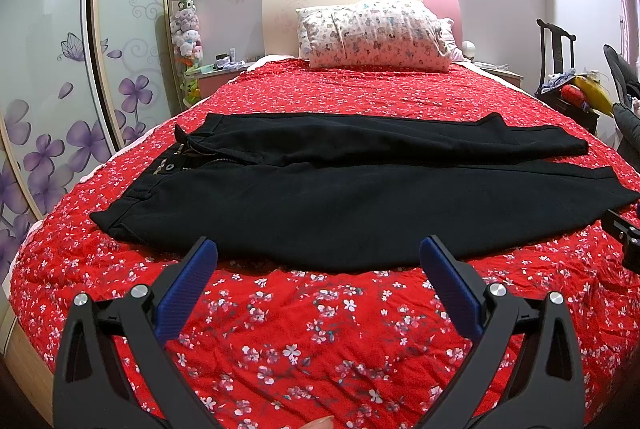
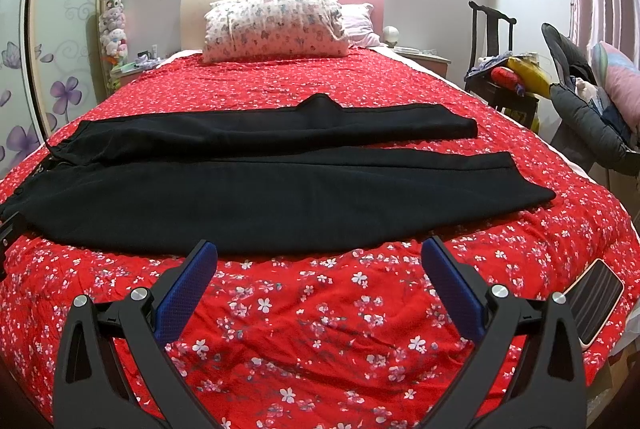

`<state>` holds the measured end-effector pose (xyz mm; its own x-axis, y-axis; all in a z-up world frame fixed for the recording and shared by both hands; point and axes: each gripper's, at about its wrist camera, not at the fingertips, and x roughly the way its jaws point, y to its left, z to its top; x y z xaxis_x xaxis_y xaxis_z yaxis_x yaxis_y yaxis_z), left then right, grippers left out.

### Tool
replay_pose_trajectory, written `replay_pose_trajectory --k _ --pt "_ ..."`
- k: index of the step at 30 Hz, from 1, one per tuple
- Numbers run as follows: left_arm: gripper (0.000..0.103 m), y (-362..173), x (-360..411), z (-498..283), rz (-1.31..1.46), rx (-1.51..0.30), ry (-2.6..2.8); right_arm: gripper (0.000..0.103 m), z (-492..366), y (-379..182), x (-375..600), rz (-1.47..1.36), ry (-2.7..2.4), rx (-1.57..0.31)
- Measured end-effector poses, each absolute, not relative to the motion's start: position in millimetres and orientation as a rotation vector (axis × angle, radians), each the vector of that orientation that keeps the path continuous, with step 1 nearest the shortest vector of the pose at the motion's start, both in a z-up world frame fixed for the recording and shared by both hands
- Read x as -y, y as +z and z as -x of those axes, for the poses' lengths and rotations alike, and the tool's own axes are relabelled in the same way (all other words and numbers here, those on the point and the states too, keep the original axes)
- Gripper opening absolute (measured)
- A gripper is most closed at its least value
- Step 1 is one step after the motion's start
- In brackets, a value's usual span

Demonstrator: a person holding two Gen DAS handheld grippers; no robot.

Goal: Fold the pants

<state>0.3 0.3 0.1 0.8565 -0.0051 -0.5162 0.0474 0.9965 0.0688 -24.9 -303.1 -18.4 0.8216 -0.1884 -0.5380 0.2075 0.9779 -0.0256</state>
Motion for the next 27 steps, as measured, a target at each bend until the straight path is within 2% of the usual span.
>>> replay_pose_trajectory --k 27 --pt "0.101 0.0 -0.3 -0.4 -0.080 -0.543 -0.027 0.102 28.1 -19.9 300.4 -0.038 -0.211 -0.573"
